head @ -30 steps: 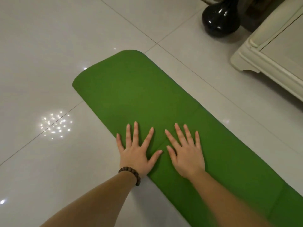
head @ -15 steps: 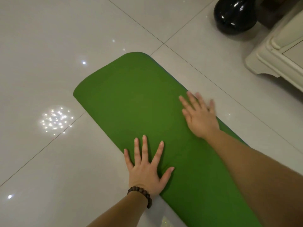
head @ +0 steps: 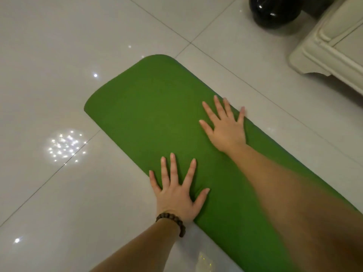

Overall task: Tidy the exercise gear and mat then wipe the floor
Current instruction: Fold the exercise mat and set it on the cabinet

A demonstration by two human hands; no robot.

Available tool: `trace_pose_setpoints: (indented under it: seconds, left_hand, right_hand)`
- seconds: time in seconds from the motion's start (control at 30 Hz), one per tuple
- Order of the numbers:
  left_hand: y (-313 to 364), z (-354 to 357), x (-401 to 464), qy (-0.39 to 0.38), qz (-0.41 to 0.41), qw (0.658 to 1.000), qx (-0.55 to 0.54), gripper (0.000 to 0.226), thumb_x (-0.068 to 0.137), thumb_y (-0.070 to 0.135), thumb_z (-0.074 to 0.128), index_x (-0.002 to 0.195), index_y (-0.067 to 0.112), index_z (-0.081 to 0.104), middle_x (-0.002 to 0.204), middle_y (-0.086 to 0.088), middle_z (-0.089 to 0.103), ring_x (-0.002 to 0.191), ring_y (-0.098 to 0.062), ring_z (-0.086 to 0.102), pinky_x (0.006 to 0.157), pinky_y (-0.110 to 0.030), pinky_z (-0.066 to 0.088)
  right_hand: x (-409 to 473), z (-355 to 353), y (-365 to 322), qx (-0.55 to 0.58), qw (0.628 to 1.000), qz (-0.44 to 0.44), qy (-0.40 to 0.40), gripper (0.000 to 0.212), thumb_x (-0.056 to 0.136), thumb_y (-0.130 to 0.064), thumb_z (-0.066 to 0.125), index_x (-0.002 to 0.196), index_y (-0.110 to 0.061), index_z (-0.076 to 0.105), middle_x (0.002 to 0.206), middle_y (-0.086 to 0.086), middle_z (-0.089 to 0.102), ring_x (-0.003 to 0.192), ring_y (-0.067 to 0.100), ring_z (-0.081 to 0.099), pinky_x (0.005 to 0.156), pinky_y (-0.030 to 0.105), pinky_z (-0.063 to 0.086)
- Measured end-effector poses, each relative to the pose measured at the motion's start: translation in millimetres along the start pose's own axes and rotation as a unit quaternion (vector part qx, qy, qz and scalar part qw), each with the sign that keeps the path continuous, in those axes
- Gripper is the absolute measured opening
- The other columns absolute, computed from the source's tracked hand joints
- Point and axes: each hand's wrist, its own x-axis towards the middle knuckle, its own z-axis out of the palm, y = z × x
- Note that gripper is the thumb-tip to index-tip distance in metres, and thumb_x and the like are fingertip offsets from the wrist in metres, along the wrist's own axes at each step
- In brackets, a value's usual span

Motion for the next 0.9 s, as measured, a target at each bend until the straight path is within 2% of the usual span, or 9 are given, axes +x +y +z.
trace_pose_setpoints:
  seconds: [0.17, 0.27, 0.37, 0.5, 0.6, 0.67, 0.77, 0.83, 0.9]
  left_hand:
    - [0.1, 3.7, 1.0, 0.007, -0.003, 1.0, 0.012, 0.076, 0.082, 0.081, 0.018, 0.149, 0.046, 0.013, 0.161, -0.012, 0.006, 0.147, -0.035, -0.002, 0.111, -0.065, -0.001]
    - [0.9, 2.9, -0.4, 0.0, -0.007, 1.0, 0.016, 0.078, 0.08, 0.083, 0.015, 0.149, 0.047, 0.006, 0.161, -0.011, 0.0, 0.147, -0.034, -0.007, 0.112, -0.063, -0.004]
    - [6.9, -6.0, -0.9, -0.041, -0.011, 0.998, 0.051, 0.079, 0.084, 0.079, 0.005, 0.151, 0.039, -0.003, 0.16, -0.014, -0.01, 0.146, -0.035, -0.014, 0.112, -0.065, -0.005]
    - [76.7, -2.4, -40.5, -0.043, 0.105, 0.993, 0.032, 0.079, 0.092, 0.066, 0.01, 0.154, 0.017, 0.012, 0.158, -0.023, 0.002, 0.146, -0.038, -0.002, 0.112, -0.067, 0.006]
    - [173.8, 27.9, -116.2, -0.116, 0.227, 0.967, 0.0, 0.093, 0.082, 0.072, 0.025, 0.151, 0.009, 0.019, 0.155, -0.025, 0.016, 0.145, -0.039, 0.013, 0.109, -0.067, 0.018]
    - [234.1, 41.4, -164.5, -0.191, 0.248, 0.95, 0.002, 0.11, 0.074, 0.08, 0.035, 0.152, 0.009, 0.002, 0.158, -0.024, 0.0, 0.146, -0.039, -0.002, 0.107, -0.073, 0.007]
    - [294.7, 60.2, -203.8, -0.342, 0.201, 0.915, 0.068, 0.137, 0.061, 0.086, 0.054, 0.138, 0.021, -0.038, 0.139, -0.016, -0.05, 0.127, -0.042, -0.045, 0.093, -0.075, -0.022]
    - [313.6, 67.5, -211.1, -0.37, 0.182, 0.904, 0.107, 0.145, 0.055, 0.086, 0.061, 0.134, 0.025, -0.045, 0.128, -0.016, -0.06, 0.114, -0.044, -0.054, 0.084, -0.076, -0.024]
    - [317.0, 70.6, -212.1, -0.377, 0.153, 0.904, 0.127, 0.148, 0.052, 0.085, 0.063, 0.131, 0.026, -0.048, 0.125, -0.017, -0.062, 0.11, -0.045, -0.056, 0.088, -0.078, -0.019]
  right_hand:
    - [-103.9, 15.8, 103.3, 0.047, 0.968, 0.248, 0.001, 0.063, 0.091, -0.059, -0.002, 0.15, -0.037, -0.008, 0.159, 0.002, -0.015, 0.146, 0.022, -0.015, 0.111, 0.067, -0.001]
    - [-168.9, 34.7, 90.2, 0.022, 0.988, 0.15, 0.028, 0.058, 0.097, -0.058, 0.008, 0.15, -0.037, -0.005, 0.159, 0.002, -0.013, 0.146, 0.024, -0.013, 0.11, 0.066, -0.007]
    - [-231.4, 64.1, 70.3, -0.001, 1.0, 0.004, -0.014, 0.056, 0.097, -0.06, 0.01, 0.149, -0.042, 0.001, 0.16, -0.001, -0.002, 0.147, 0.023, -0.005, 0.111, 0.067, 0.005]
    - [-291.5, 76.4, 134.1, 0.04, 0.988, 0.145, -0.018, 0.054, 0.096, -0.059, 0.0, 0.148, -0.044, -0.003, 0.16, -0.004, -0.005, 0.147, 0.018, -0.01, 0.115, 0.06, 0.0]
    - [-339.3, 84.8, 197.1, 0.062, 0.964, 0.258, -0.025, 0.055, 0.092, -0.06, -0.008, 0.145, -0.047, -0.014, 0.159, -0.006, -0.015, 0.145, 0.017, -0.019, 0.115, 0.058, -0.003]
    - [-360.3, 86.9, 218.4, 0.075, 0.954, 0.289, -0.029, 0.055, 0.091, -0.061, -0.008, 0.144, -0.048, -0.017, 0.158, -0.007, -0.017, 0.144, 0.018, -0.021, 0.115, 0.059, -0.005]
    - [-370.4, 91.5, 231.9, 0.082, 0.952, 0.295, -0.016, 0.053, 0.093, -0.059, -0.006, 0.144, -0.047, -0.016, 0.158, -0.007, -0.017, 0.144, 0.02, -0.021, 0.114, 0.06, -0.005]
    - [-371.4, 94.8, 236.5, 0.095, 0.954, 0.285, -0.008, 0.053, 0.094, -0.058, -0.005, 0.145, -0.047, -0.015, 0.157, -0.007, -0.019, 0.144, 0.021, -0.022, 0.113, 0.061, -0.006]
    - [-373.6, 97.0, 238.8, 0.109, 0.955, 0.276, -0.008, 0.052, 0.096, -0.056, -0.002, 0.145, -0.046, -0.014, 0.157, -0.006, -0.02, 0.143, 0.022, -0.024, 0.112, 0.062, -0.008]
